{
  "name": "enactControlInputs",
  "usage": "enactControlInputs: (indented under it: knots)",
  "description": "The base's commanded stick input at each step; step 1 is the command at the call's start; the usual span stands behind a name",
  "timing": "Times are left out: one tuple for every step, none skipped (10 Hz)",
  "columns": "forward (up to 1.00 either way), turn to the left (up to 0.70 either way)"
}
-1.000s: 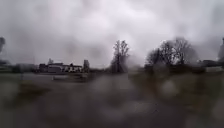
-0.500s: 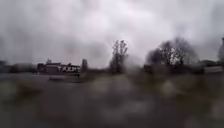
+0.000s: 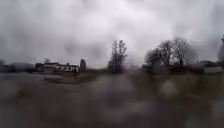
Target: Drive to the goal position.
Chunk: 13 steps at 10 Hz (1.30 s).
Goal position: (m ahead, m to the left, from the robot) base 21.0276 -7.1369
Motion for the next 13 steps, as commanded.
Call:
enactControlInputs:
  knots:
    - [1.00,0.00]
    - [1.00,0.00]
    - [1.00,0.00]
    - [1.00,0.00]
    - [1.00,0.00]
    - [1.00,0.00]
    - [1.00,0.00]
    - [1.00,0.00]
    - [1.00,0.00]
    - [1.00,0.00]
    - [1.00,0.00]
    - [1.00,0.00]
    - [1.00,0.00]
